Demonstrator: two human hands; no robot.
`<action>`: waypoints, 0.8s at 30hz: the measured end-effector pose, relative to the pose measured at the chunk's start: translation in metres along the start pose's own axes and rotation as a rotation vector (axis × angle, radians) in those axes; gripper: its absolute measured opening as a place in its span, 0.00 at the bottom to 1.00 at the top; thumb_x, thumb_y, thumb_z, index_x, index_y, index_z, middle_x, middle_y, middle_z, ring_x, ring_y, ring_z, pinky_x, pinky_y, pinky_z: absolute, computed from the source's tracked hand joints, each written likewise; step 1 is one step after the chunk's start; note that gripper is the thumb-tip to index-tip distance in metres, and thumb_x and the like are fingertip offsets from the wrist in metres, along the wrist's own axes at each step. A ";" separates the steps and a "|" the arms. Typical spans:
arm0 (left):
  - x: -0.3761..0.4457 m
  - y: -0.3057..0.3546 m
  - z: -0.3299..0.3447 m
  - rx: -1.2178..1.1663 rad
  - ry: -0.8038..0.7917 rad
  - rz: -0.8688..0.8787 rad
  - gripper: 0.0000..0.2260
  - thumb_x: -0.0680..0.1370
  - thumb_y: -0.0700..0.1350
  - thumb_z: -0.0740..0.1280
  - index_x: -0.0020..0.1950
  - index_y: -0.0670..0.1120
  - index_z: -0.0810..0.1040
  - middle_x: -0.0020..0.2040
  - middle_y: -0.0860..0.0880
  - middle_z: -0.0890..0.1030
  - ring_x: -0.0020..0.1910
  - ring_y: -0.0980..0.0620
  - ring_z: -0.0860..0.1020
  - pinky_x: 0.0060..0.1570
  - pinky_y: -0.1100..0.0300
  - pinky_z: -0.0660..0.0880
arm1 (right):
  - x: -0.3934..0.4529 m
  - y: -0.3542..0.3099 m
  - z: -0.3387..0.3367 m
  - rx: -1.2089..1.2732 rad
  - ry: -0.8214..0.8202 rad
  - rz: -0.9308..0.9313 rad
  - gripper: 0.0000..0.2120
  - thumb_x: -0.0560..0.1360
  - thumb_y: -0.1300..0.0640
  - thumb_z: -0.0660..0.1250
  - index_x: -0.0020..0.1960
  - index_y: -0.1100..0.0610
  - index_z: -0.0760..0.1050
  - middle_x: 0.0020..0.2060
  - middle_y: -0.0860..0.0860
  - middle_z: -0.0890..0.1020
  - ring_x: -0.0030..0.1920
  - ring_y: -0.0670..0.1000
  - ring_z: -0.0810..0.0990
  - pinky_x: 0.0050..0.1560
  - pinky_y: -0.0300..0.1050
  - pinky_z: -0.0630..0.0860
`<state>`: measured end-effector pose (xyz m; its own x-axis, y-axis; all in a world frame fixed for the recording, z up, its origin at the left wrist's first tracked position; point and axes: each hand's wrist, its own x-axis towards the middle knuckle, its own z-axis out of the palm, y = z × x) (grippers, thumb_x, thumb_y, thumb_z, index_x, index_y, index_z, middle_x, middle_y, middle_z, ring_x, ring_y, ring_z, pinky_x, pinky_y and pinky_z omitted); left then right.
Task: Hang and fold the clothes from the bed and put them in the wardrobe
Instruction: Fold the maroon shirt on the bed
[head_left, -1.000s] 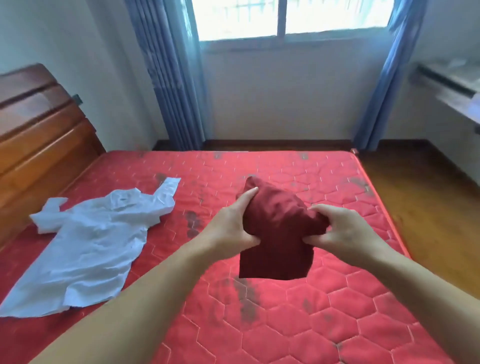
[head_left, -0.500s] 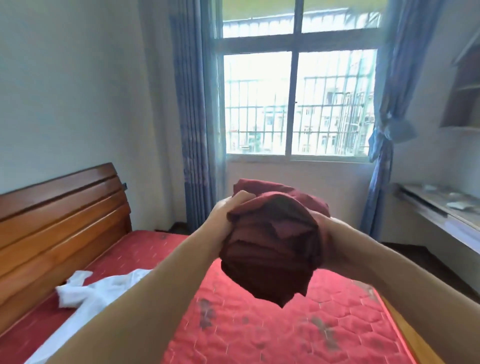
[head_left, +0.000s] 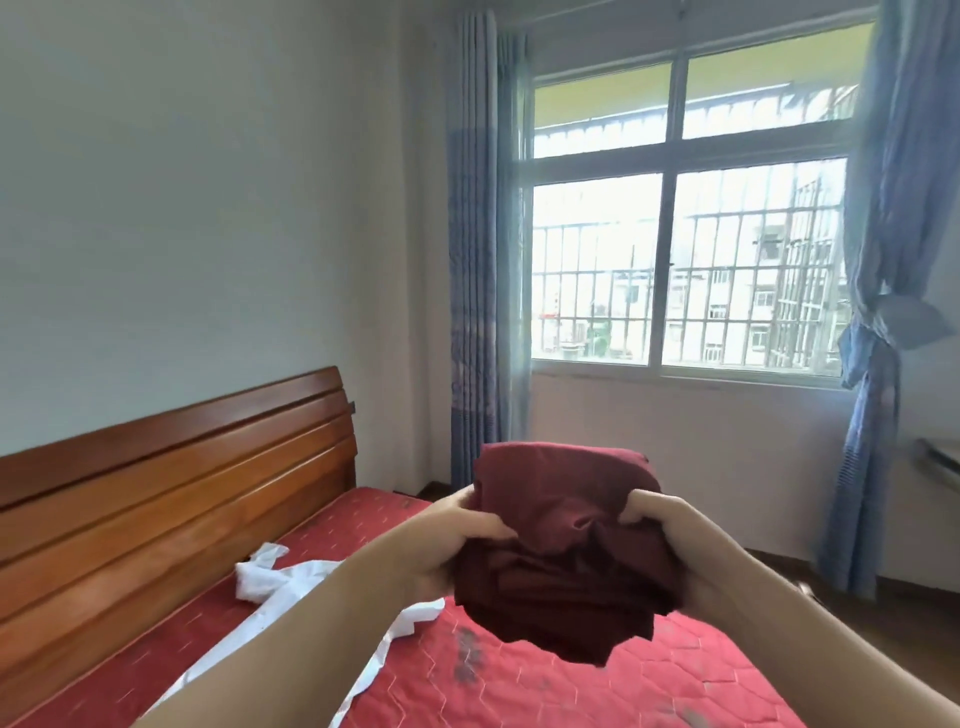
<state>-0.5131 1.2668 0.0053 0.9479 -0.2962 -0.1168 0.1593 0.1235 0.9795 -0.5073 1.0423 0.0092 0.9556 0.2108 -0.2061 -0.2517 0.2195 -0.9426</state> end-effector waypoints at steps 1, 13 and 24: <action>-0.009 -0.002 0.007 0.011 0.024 0.021 0.23 0.68 0.26 0.67 0.61 0.40 0.76 0.50 0.38 0.84 0.44 0.43 0.84 0.40 0.55 0.81 | -0.008 0.004 -0.002 0.051 -0.033 0.031 0.15 0.62 0.60 0.72 0.47 0.65 0.79 0.42 0.62 0.83 0.38 0.59 0.82 0.46 0.50 0.78; -0.133 -0.023 -0.005 0.137 0.395 0.111 0.13 0.63 0.29 0.60 0.44 0.34 0.78 0.26 0.45 0.74 0.29 0.48 0.71 0.29 0.61 0.66 | -0.062 0.026 0.066 -0.166 -0.382 -0.075 0.18 0.68 0.79 0.67 0.54 0.67 0.79 0.46 0.63 0.85 0.42 0.57 0.86 0.40 0.45 0.81; -0.297 -0.012 -0.134 -0.126 0.701 0.126 0.15 0.69 0.37 0.72 0.55 0.37 0.81 0.50 0.36 0.84 0.43 0.41 0.85 0.37 0.55 0.82 | -0.071 0.080 0.285 -0.337 -0.623 0.025 0.14 0.68 0.74 0.69 0.51 0.63 0.80 0.41 0.61 0.85 0.37 0.56 0.85 0.39 0.47 0.82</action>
<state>-0.7599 1.4807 0.0066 0.9085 0.3991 -0.1237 0.0280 0.2371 0.9711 -0.6389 1.3167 0.0231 0.6594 0.7396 -0.1348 -0.1151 -0.0779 -0.9903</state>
